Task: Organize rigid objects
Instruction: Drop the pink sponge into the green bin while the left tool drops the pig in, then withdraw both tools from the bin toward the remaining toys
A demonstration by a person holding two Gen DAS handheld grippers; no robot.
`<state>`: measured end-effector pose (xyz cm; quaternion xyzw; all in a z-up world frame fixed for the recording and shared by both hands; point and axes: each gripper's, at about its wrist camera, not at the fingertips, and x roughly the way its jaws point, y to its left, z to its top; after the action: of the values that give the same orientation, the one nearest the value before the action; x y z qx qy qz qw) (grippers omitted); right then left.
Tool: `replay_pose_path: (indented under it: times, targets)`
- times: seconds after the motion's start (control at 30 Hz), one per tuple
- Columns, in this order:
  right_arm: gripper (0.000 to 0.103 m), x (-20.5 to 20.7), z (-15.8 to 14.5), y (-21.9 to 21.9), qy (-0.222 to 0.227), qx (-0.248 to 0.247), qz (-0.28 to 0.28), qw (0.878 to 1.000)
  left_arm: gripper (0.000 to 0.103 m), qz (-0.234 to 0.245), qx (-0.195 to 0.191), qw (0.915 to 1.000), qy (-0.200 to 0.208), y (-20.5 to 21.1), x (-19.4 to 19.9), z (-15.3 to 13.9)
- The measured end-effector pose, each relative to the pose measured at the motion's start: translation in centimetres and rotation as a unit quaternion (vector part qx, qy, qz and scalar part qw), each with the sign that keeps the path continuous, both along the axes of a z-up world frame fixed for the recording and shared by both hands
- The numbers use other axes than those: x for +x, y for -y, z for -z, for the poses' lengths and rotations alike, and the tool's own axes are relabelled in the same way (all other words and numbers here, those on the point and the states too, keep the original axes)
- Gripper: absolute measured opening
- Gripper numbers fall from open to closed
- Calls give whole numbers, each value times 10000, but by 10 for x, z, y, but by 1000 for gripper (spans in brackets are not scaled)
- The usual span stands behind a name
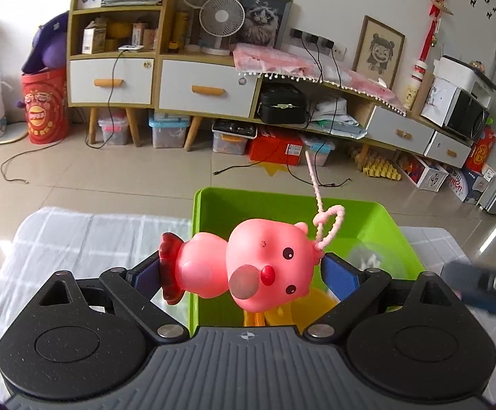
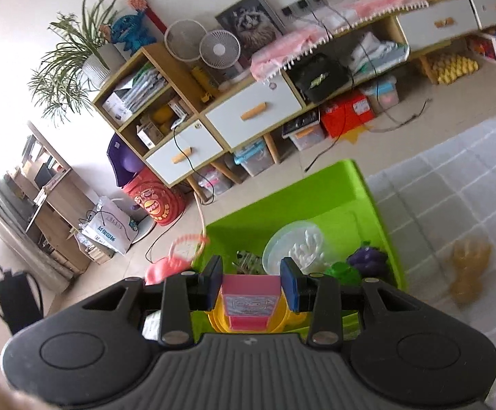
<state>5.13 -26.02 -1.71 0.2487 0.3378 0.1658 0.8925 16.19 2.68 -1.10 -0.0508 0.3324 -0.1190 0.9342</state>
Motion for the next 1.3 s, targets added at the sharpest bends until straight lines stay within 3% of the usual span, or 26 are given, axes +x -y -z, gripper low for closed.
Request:
replay_pose_path:
  times: [0.23, 0.43, 0.63, 0.77, 1.3]
  targets:
    - [14, 14, 26, -5, -263, 10, 22, 9997, 94, 242, 256, 9994, 45, 16, 17, 15]
    - [14, 15, 33, -10, -328, -176, -24, 9993, 95, 131, 396, 9991, 58, 22, 27, 23]
    - [16, 14, 36, -12, -349, -291, -119, 9989, 101, -24, 17, 10000, 31, 14, 33, 23]
    - [33, 13, 32, -7, -316, -223, -75, 9992, 101, -49, -77, 9999, 93, 6, 27, 19]
    - [35, -5, 19, 2, -247, -437, -133, 9987, 101, 255, -105, 9996, 75, 12, -13, 2]
